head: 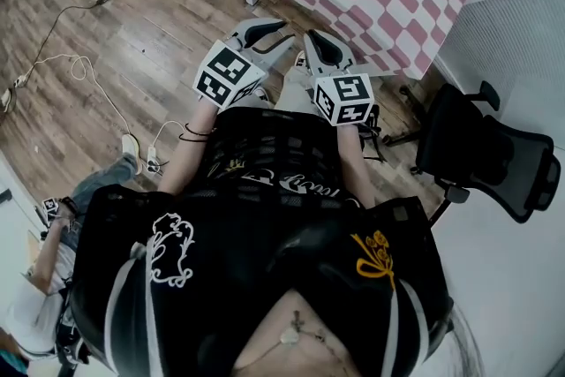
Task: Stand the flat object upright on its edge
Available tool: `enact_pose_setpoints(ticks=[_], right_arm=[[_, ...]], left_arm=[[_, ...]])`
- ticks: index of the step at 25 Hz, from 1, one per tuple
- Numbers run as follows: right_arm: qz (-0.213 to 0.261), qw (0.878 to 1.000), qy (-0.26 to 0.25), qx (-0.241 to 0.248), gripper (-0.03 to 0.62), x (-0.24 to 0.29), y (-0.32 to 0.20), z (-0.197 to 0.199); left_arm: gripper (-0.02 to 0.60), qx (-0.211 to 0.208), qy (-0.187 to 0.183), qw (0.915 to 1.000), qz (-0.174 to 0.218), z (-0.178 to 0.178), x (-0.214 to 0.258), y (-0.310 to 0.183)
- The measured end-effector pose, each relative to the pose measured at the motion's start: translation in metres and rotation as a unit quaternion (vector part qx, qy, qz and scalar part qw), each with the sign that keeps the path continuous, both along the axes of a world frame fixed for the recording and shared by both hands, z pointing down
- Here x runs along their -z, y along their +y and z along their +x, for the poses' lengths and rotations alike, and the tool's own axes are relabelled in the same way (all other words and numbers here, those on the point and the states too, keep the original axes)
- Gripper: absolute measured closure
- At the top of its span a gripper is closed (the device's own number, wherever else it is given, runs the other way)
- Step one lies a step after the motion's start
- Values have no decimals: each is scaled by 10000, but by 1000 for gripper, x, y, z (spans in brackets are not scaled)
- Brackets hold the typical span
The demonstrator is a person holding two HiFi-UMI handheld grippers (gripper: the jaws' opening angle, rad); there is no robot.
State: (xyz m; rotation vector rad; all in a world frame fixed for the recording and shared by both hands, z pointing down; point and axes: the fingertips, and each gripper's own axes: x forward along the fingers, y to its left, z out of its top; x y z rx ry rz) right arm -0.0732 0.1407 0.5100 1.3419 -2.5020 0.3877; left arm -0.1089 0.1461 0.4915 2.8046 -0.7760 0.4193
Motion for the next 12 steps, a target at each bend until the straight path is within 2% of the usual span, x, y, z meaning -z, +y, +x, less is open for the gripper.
enact_pose_setpoints(ticks=[12], right_arm=[[17,9996,2,288,563,-1,-9,-19]], left_arm=[[462,233,-81,9997,-32,-16,-3,-13]])
